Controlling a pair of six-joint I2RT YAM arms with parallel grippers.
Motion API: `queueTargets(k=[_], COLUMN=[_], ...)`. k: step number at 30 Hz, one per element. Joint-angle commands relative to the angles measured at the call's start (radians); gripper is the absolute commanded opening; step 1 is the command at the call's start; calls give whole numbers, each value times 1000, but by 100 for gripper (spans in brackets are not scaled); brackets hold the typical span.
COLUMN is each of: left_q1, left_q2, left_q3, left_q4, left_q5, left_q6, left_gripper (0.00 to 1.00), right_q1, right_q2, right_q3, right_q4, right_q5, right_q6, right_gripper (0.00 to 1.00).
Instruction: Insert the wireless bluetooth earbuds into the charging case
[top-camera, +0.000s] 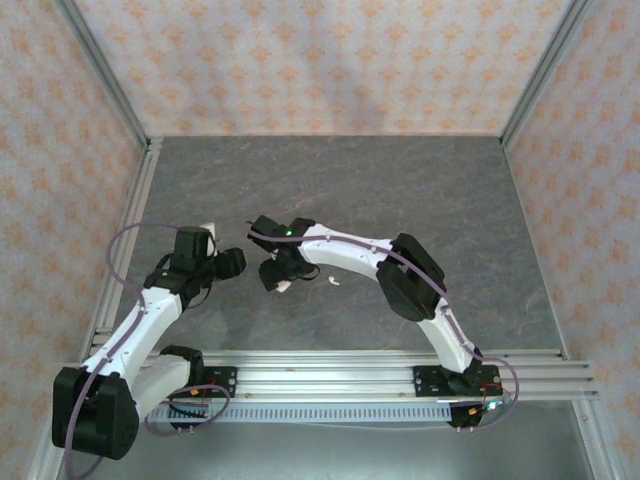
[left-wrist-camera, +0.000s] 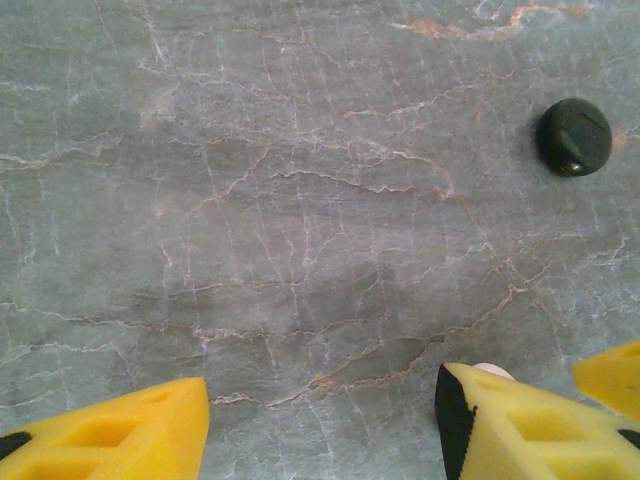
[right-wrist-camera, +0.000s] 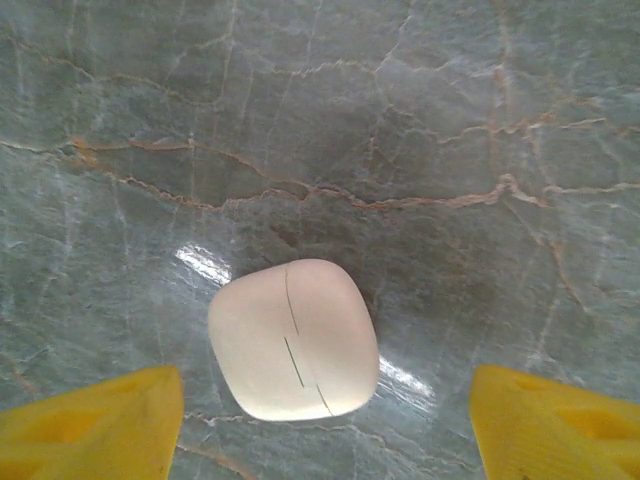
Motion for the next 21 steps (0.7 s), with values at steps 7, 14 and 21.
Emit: queueTargets(k=[7,14,21], left_q1=[20,21,21], left_q2=[4,0,-13], left_q3=[-5,-9,-11], left_q4=[-9,-12,-26], left_q5=[5,3,17], left_q6=[-28,-28,-24], left_gripper=[62,62,62], right_q1=[30,34,34], right_q2=[79,101,107], right_q3=[61,61,56], right_q4=[-60,-66,-60], right_q5=[46,51,43], right_q6=[-80,-116,-161], right_gripper=[77,69,58])
